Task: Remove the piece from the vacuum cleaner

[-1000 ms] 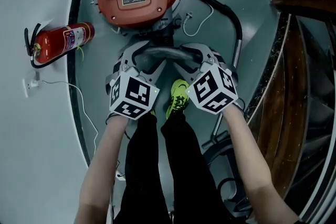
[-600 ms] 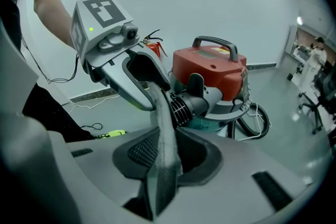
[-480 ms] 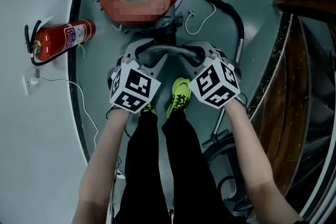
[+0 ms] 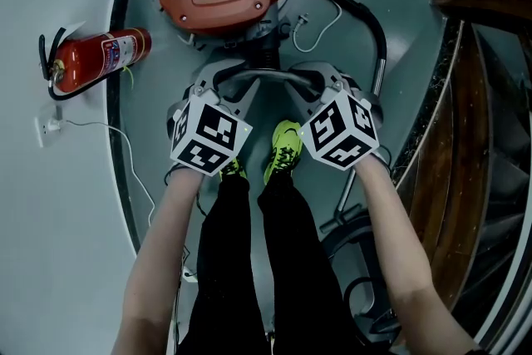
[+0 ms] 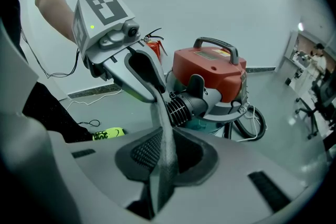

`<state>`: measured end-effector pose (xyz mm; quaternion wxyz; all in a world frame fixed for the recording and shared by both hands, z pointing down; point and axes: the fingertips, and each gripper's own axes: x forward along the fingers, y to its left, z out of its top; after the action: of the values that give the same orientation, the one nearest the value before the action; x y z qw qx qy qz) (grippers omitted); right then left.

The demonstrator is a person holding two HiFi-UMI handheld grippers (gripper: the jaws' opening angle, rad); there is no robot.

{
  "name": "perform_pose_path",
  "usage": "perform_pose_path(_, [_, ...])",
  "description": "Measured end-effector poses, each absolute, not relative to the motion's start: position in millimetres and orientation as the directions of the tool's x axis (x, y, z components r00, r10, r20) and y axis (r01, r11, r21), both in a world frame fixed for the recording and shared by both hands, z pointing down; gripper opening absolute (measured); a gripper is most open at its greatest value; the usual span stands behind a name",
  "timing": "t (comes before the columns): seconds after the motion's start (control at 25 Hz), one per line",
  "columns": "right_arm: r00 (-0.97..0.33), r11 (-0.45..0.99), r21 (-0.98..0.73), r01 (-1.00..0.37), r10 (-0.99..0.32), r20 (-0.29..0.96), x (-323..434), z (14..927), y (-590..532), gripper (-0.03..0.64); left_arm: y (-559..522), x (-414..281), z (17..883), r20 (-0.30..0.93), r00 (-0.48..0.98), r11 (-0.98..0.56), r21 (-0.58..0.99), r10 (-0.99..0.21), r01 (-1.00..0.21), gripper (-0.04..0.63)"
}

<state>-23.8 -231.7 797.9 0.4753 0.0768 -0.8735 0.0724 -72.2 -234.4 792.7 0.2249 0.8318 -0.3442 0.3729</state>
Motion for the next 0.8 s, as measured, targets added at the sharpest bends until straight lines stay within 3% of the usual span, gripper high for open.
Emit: perform_pose_path(0.8, [-0.528,0.981,-0.031,-0.19,-0.076,0.846,-21,792,-220,0.052,-214,-69,788,0.78,0.488,-0.669,0.122,-0.393,-0.733,0.089])
